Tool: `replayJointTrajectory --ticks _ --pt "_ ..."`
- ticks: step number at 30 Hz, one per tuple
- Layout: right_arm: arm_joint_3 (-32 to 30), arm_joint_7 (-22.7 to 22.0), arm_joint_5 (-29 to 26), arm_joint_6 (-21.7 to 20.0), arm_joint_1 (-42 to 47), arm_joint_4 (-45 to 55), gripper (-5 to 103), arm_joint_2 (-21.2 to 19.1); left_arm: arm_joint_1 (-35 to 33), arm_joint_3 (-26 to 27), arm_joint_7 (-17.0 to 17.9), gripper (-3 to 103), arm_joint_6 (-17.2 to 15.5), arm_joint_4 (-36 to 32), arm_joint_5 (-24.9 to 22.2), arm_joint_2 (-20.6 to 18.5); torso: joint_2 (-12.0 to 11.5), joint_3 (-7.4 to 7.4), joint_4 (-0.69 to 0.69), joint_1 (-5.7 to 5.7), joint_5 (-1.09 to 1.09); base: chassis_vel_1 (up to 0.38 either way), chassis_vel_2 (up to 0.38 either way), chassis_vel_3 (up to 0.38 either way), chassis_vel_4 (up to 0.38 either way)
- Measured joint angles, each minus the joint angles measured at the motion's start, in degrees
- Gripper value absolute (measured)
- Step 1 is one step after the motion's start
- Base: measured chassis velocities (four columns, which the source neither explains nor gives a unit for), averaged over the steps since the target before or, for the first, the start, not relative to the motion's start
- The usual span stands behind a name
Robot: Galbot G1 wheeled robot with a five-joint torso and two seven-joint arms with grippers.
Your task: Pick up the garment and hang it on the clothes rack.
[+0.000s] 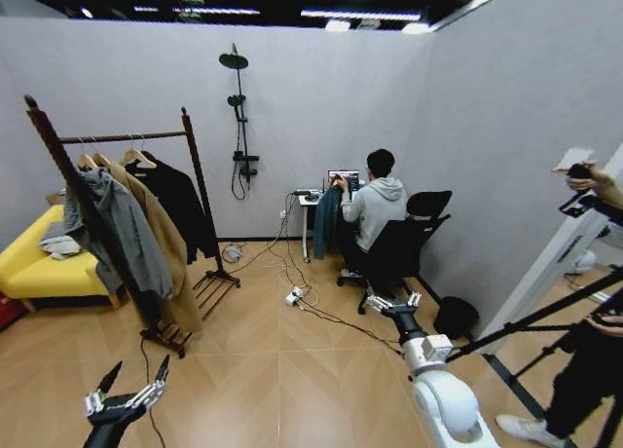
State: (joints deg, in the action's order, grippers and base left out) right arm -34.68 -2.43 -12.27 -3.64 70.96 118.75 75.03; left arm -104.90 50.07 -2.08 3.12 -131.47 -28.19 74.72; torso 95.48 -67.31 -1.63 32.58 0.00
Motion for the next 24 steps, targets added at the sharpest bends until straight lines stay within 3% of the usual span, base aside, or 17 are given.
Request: replayJointTrajectory --ticks 24 --pt "0.78 -0.05 0.91 -0.22 -0.39 0.62 100 0.79 0.00 0.00 0.00 100 0.00 0.00 0.00 0.00 0.01 0.00 0.00 0.00 0.00 0.026 -0.051 -0.041 0.023"
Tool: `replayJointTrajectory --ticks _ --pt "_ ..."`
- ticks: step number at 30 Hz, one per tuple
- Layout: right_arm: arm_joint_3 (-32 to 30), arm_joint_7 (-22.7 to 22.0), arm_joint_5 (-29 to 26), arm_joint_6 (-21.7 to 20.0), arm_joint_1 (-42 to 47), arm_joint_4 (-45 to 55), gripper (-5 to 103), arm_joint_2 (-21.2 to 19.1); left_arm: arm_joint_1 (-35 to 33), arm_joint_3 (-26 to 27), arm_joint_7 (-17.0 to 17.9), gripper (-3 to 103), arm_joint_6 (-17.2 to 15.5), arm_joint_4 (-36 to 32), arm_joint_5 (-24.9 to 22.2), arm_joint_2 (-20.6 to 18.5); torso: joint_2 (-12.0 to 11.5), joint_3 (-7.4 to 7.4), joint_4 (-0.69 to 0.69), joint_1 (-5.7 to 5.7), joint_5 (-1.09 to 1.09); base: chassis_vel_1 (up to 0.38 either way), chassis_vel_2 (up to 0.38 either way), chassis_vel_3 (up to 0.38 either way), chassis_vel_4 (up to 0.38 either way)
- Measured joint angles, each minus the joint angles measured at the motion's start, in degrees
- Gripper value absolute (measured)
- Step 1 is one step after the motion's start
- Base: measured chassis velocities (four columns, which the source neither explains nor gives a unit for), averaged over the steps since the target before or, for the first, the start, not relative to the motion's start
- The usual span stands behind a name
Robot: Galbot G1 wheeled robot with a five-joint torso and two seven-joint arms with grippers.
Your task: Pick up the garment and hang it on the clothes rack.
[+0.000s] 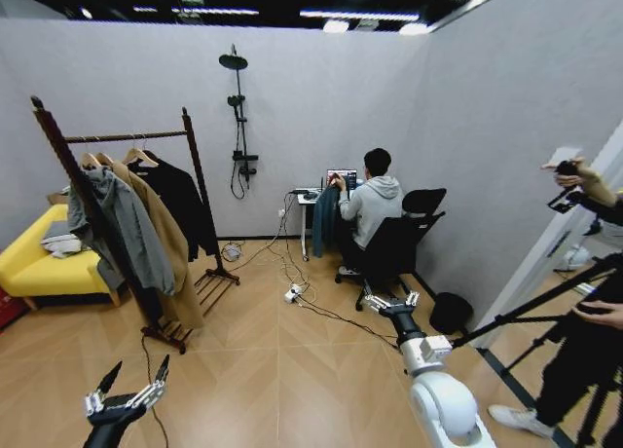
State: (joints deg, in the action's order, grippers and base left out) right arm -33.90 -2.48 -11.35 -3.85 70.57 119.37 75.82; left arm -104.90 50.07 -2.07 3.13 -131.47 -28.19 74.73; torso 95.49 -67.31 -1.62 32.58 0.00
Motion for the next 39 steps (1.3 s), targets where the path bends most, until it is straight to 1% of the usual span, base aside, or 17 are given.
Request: replayJointTrajectory --ticks 19,21,22,25,28,33,35,39 --pt "0.33 0.18 0.53 0.01 -0.91 -1.75 100 0.14 0.00 0.00 0.00 100 0.00 0.00 0.00 0.00 0.00 0.00 0.01 0.00 0.00 0.003 -0.034 -0.038 0.002" --pt "0.63 1.59 -0.57 -0.05 -0.69 -1.92 100 -0.03 0.00 0.00 0.00 100 0.00 0.00 0.00 0.00 -0.01 0.00 0.01 0.00 0.00 0.000 0.000 0.000 0.000" --pt "0.63 1.59 -0.57 -0.05 -0.69 -1.92 100 -0.03 0.00 0.00 0.00 100 0.00 0.00 0.00 0.00 -0.01 0.00 0.01 0.00 0.00 0.000 0.000 0.000 0.000" --pt "1.11 4.03 -1.60 -0.06 0.40 -1.44 100 -0.24 0.00 0.00 0.00 100 0.00 0.00 0.00 0.00 -0.01 0.00 0.01 0.01 0.00 0.000 0.000 0.000 0.000" --pt "1.47 4.56 -2.32 -0.17 1.14 -0.71 100 -0.42 0.00 0.00 0.00 100 0.00 0.00 0.00 0.00 -0.01 0.00 0.01 0.00 0.00 0.000 0.000 0.000 0.000" --pt "1.36 4.52 -3.97 -1.09 2.30 0.54 100 -0.69 0.00 0.00 0.00 100 0.00 0.00 0.00 0.00 -0.01 0.00 0.00 0.01 0.00 0.000 0.000 0.000 0.000" --pt "0.70 3.64 -5.03 -1.62 3.45 1.21 100 -0.41 0.00 0.00 0.00 100 0.00 0.00 0.00 0.00 -0.01 0.00 0.01 0.01 0.00 0.000 0.000 0.000 0.000" --pt "-0.24 2.98 -5.17 -1.53 5.07 1.61 100 0.04 0.00 0.00 0.00 100 0.00 0.00 0.00 0.00 -0.01 0.00 0.00 0.00 0.00 0.000 0.000 0.000 0.000"
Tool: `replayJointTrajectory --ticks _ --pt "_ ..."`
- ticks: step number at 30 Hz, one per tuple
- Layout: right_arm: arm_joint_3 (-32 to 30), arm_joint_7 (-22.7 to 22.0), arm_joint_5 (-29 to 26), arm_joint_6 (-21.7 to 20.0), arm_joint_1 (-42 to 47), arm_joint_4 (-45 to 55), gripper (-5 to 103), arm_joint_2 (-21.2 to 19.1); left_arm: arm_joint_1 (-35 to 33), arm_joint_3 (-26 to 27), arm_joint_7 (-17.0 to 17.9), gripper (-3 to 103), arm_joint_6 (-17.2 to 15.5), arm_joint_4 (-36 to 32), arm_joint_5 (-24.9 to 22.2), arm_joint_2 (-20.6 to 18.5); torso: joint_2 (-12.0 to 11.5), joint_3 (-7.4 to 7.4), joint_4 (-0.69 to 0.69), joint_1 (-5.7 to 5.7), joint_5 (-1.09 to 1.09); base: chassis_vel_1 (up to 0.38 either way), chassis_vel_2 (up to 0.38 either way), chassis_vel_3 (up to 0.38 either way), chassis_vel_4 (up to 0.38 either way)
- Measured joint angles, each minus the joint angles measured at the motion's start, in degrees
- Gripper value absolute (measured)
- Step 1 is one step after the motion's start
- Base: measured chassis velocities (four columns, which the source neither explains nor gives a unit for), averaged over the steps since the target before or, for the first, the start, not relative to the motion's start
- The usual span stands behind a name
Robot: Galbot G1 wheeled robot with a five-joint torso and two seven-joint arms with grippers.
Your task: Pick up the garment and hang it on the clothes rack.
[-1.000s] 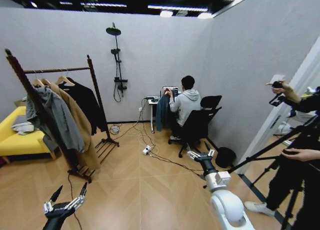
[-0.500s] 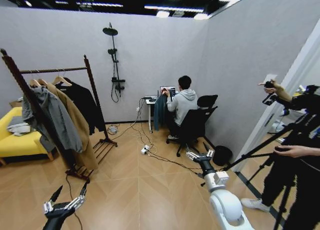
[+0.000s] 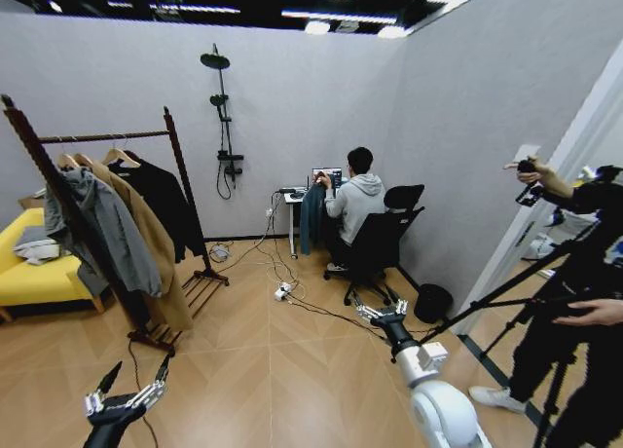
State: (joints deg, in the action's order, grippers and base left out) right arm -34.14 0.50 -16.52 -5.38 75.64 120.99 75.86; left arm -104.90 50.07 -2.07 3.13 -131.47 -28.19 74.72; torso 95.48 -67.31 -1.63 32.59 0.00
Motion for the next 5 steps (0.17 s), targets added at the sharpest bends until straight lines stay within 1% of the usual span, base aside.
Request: replayJointTrajectory --ticks 4,5 --pt "-1.60 0.63 1.56 0.99 1.43 0.63 100 1.20 0.00 0.00 0.00 100 0.00 0.00 0.00 0.00 0.00 0.00 0.01 0.00 0.00 0.000 0.000 0.000 0.000" --pt "-2.43 1.08 2.05 1.06 2.19 1.36 100 2.44 0.00 0.00 0.00 100 0.00 0.00 0.00 0.00 0.00 0.00 0.00 0.00 -0.01 0.000 0.000 0.000 0.000"
